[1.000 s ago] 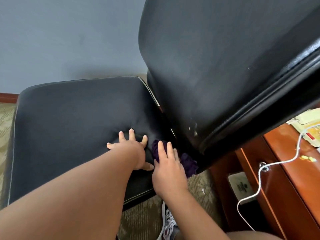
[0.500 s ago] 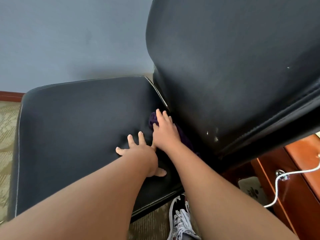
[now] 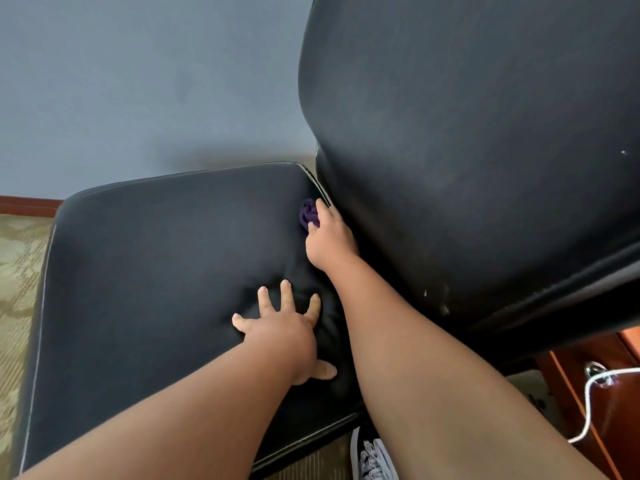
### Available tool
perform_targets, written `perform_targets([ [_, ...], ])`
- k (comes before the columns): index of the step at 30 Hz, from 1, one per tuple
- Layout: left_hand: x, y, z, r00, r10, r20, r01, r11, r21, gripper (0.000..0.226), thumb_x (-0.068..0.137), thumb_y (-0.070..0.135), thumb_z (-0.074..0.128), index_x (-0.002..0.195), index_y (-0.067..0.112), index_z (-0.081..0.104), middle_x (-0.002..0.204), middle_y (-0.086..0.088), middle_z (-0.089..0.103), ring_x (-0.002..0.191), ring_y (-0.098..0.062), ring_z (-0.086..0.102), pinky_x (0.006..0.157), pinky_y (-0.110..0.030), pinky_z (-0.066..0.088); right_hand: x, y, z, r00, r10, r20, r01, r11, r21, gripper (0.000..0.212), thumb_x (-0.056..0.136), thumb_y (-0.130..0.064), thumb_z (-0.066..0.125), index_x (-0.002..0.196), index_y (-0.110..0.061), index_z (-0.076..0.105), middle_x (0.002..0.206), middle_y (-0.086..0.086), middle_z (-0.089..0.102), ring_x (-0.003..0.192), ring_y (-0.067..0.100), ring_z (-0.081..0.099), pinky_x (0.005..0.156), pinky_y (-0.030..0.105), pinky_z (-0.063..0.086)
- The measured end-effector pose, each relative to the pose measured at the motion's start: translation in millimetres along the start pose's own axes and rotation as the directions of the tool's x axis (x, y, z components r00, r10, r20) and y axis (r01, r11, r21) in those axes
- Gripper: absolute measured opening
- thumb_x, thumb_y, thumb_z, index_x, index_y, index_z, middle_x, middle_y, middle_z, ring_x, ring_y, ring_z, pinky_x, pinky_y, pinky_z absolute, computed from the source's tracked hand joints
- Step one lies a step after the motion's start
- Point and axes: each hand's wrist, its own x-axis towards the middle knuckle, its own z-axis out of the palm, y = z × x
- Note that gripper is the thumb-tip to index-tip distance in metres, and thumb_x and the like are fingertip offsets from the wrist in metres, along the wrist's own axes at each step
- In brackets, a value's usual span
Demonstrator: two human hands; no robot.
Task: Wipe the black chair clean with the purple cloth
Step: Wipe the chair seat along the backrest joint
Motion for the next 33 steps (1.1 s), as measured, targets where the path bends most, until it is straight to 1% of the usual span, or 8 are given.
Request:
perform_targets([
  [6, -8.2, -1.1, -2.7, 1.000, 0.009, -0.028, -0.009, 1.000, 0.024, 0.112, 0.074, 0.078, 0.057, 0.149, 0.042, -0.020, 0.157, -0.005, -0.030, 0.144, -0.042, -0.020, 0.106, -0.073, 0.016, -70.4, 25.8, -11.1, 0.997, 0.066, 0.043, -0.061, 0.992, -0.111, 0.061, 0.104, -0.028, 0.042, 0.159, -0.021, 0.015, 0.162, 0.010, 0.021, 0.136, 0.033, 0.042, 0.109, 0.043, 0.037],
  [12, -13.4, 0.0, -4.2, 0.999, 0.001, -0.033, 0.000, 1.000, 0.019, 0.113, 0.072, 0.080, 0.057, 0.149, 0.044, -0.018, 0.158, -0.004, -0.028, 0.145, -0.041, -0.018, 0.107, -0.072, 0.017, -153.3, 41.5, -16.2, 0.995, 0.074, 0.062, -0.062, 0.982, -0.178, 0.064, 0.103, -0.029, 0.039, 0.159, -0.025, 0.007, 0.166, 0.009, 0.012, 0.147, 0.028, 0.027, 0.112, 0.041, 0.031],
  [16, -19.1, -0.7, -5.4, 0.999, 0.014, -0.040, -0.013, 1.000, 0.011, 0.112, 0.073, 0.079, 0.057, 0.149, 0.043, -0.017, 0.158, -0.004, -0.027, 0.145, -0.041, -0.017, 0.108, -0.071, 0.017, -204.5, 48.2, -12.9, 0.992, 0.123, 0.021, -0.118, 0.980, -0.159, 0.066, 0.103, -0.030, 0.041, 0.158, -0.031, 0.005, 0.167, 0.003, 0.007, 0.142, 0.026, 0.036, 0.107, 0.037, 0.037],
  [18, -22.5, -0.8, -6.5, 0.999, 0.018, -0.041, -0.018, 1.000, 0.014, 0.110, 0.075, 0.077, 0.057, 0.150, 0.042, -0.017, 0.158, -0.005, -0.027, 0.145, -0.041, -0.017, 0.108, -0.071, 0.017, -227.4, 54.4, -10.6, 0.991, 0.131, 0.017, -0.128, 0.982, -0.136, 0.066, 0.104, -0.029, 0.039, 0.159, -0.033, 0.002, 0.168, 0.000, 0.001, 0.149, 0.023, 0.024, 0.113, 0.033, 0.031],
  [21, -25.9, -0.8, -8.2, 0.999, 0.026, -0.036, -0.025, 1.000, 0.006, 0.109, 0.077, 0.076, 0.056, 0.150, 0.042, -0.017, 0.158, -0.005, -0.028, 0.145, -0.040, -0.018, 0.108, -0.071, 0.016, -250.2, 63.4, -8.1, 0.990, 0.138, 0.034, -0.133, 0.985, -0.114, 0.067, 0.105, -0.027, 0.037, 0.158, -0.036, -0.003, 0.167, -0.003, -0.008, 0.154, 0.016, -0.001, 0.122, 0.032, 0.012],
  [24, -26.1, -1.0, -8.1, 0.999, 0.027, -0.031, -0.028, 1.000, -0.009, 0.108, 0.077, 0.075, 0.056, 0.149, 0.042, -0.017, 0.158, -0.004, -0.029, 0.145, -0.040, -0.019, 0.109, -0.071, 0.015, -252.3, 64.7, -7.5, 0.986, 0.162, 0.028, -0.158, 0.980, -0.119, 0.066, 0.106, -0.027, 0.035, 0.157, -0.038, -0.005, 0.167, -0.006, -0.011, 0.153, 0.013, -0.006, 0.124, 0.035, 0.008],
  [28, -24.1, -2.1, -7.4, 0.999, 0.028, -0.039, -0.029, 0.999, -0.022, 0.109, 0.076, 0.076, 0.056, 0.149, 0.043, -0.017, 0.158, -0.004, -0.029, 0.145, -0.040, -0.020, 0.108, -0.071, 0.015, -228.4, 59.4, -7.1, 0.985, 0.169, -0.029, -0.172, 0.976, -0.130, 0.062, 0.105, -0.024, 0.035, 0.159, -0.033, 0.005, 0.168, -0.001, 0.000, 0.154, 0.016, 0.001, 0.125, 0.036, 0.006],
  [33, -18.9, -0.9, -6.1, 0.999, 0.019, -0.035, -0.019, 1.000, -0.015, 0.111, 0.075, 0.077, 0.057, 0.149, 0.043, -0.018, 0.157, -0.005, -0.029, 0.144, -0.041, -0.020, 0.108, -0.072, 0.015, -178.1, 52.6, -11.2, 0.993, 0.115, -0.040, -0.117, 0.991, -0.062, 0.060, 0.105, -0.021, 0.039, 0.159, -0.030, 0.016, 0.167, 0.002, 0.008, 0.153, 0.019, 0.009, 0.122, 0.035, 0.013],
])
